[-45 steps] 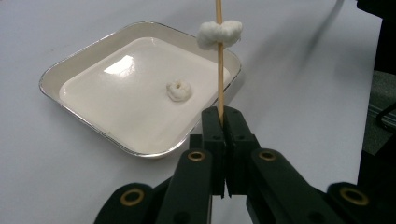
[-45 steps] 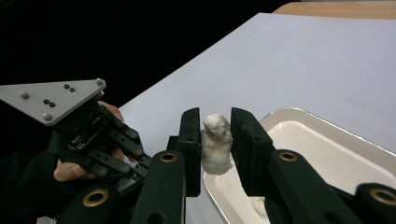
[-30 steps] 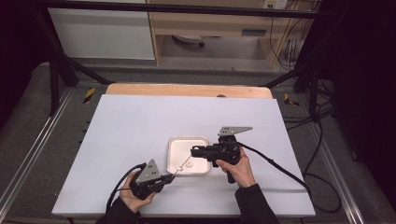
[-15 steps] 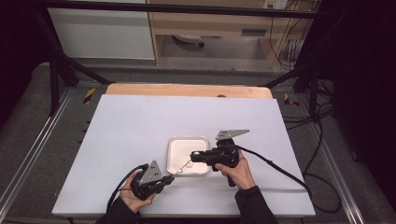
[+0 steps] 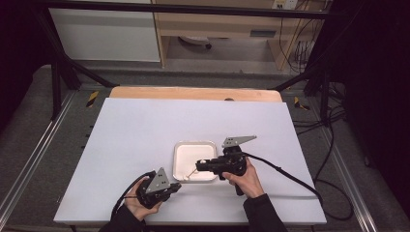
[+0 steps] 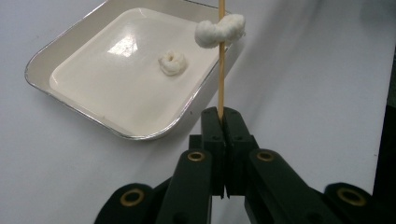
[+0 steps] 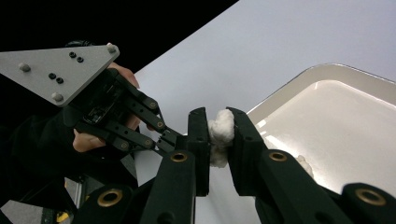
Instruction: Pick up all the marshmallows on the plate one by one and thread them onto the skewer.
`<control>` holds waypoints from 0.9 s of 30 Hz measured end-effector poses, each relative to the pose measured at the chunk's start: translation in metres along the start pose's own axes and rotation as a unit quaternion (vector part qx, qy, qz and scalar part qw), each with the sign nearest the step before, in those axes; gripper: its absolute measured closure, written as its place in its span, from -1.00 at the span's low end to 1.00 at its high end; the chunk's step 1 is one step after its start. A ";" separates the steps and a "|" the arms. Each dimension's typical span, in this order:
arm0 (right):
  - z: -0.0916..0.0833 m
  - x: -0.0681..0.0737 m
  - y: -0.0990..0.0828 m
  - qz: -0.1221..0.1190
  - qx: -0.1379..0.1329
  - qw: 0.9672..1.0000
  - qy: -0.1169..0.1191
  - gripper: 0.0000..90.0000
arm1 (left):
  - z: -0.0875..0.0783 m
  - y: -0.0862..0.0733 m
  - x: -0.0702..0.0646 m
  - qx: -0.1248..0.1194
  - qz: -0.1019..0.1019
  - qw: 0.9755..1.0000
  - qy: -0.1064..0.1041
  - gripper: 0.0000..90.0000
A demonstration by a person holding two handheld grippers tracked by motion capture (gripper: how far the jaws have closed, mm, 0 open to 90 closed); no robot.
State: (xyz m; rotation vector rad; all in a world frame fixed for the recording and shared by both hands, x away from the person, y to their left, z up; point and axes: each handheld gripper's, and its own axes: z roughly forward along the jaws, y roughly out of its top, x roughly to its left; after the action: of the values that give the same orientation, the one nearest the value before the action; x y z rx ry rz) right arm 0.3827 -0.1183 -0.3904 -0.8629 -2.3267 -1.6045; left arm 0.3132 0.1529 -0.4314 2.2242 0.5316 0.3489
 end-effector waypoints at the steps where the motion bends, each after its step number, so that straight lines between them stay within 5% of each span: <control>1: 0.000 0.000 0.000 0.000 -0.001 1.000 0.001 0.80 | 0.000 0.000 0.000 0.000 -0.002 1.000 0.000 0.98; 27: 0.004 -0.001 -0.011 0.010 -0.016 1.000 0.017 0.81 | 0.003 -0.001 -0.006 -0.002 -0.002 1.000 -0.007 0.98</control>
State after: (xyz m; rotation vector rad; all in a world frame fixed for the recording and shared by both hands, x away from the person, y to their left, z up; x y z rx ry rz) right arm 0.3778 -0.1173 -0.4014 -0.8567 -2.2668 -1.6403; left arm 0.3090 0.1485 -0.4341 2.2206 0.5272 0.3326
